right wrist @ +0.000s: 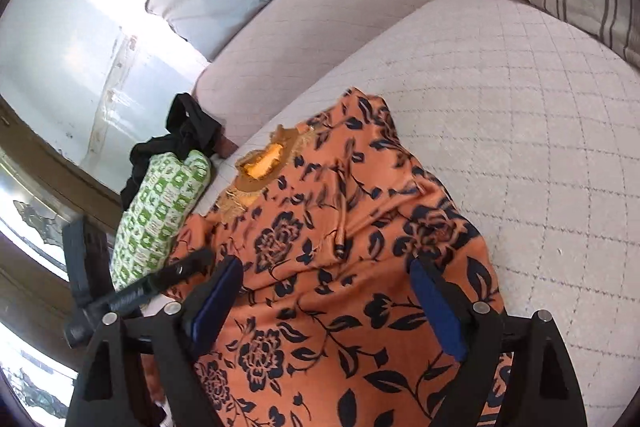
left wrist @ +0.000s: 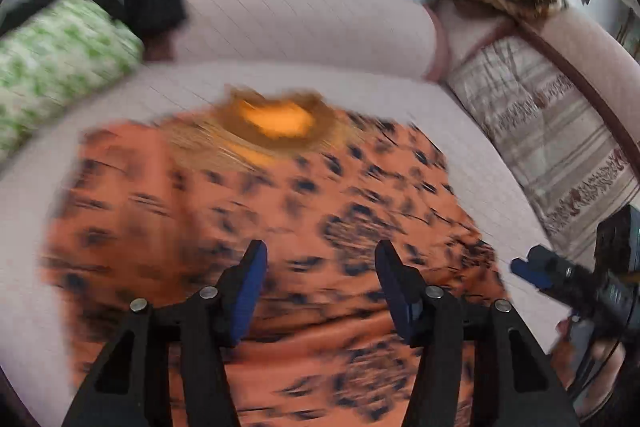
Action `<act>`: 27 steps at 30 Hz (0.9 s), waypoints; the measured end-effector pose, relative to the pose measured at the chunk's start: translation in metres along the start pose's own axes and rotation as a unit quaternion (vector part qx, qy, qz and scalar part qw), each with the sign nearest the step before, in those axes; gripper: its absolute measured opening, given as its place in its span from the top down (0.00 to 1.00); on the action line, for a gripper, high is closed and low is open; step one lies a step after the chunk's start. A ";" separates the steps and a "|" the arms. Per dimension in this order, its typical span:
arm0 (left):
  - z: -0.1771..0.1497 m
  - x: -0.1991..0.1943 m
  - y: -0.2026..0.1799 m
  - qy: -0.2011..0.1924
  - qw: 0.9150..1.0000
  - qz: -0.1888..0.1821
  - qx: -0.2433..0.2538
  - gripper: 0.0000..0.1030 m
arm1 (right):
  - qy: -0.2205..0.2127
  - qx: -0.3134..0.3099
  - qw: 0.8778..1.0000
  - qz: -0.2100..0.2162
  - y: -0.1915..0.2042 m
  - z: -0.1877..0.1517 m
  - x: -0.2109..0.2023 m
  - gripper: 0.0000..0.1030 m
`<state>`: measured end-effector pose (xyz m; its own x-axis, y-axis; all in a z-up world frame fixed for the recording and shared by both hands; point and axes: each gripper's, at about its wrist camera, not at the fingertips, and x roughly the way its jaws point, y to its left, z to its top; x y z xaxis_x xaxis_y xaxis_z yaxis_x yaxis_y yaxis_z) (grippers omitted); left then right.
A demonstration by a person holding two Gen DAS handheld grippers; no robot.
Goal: Fold small clothes
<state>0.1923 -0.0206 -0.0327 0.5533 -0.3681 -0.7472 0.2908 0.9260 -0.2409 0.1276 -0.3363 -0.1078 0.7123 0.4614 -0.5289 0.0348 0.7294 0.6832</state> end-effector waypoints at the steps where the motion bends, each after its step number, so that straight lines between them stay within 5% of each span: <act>1: 0.001 -0.006 0.013 -0.015 1.000 0.026 0.003 0.37 | 0.006 -0.003 1.000 0.004 0.003 0.000 0.002 0.15; 5: -0.004 -0.033 0.069 -0.045 0.993 0.109 -0.004 0.35 | 0.045 -0.027 0.999 0.010 0.025 0.017 0.036 0.15; 11: -0.019 -0.032 0.141 -0.041 0.989 0.121 -0.074 0.35 | 0.106 -0.106 0.984 -0.092 0.057 0.054 0.111 0.27; 13: -0.023 -0.029 0.154 -0.038 0.989 0.114 -0.089 0.35 | 0.148 -0.124 0.968 -0.160 0.055 0.050 0.141 0.47; 15: -0.025 -0.024 0.160 -0.039 0.989 0.106 -0.098 0.35 | 0.176 -0.127 0.958 -0.185 0.052 0.043 0.157 0.55; 18: -0.026 -0.020 0.162 -0.043 0.989 0.100 -0.097 0.35 | 0.168 -0.157 0.954 -0.190 0.070 0.044 0.151 0.93; 24: -0.021 -0.040 0.162 -0.069 0.989 0.085 -0.097 0.35 | 0.074 -0.243 0.942 -0.220 0.125 0.070 0.095 0.93; 27: -0.008 -0.040 0.155 -0.080 0.989 0.079 -0.098 0.30 | 0.104 -0.206 0.951 -0.206 0.099 0.080 0.101 0.88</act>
<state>0.2091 0.1383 -0.0455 0.7013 -0.2112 -0.6808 0.0422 0.9657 -0.2561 0.2597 -0.2581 -0.0534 0.5422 0.1512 -0.8265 -0.0270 0.9863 0.1627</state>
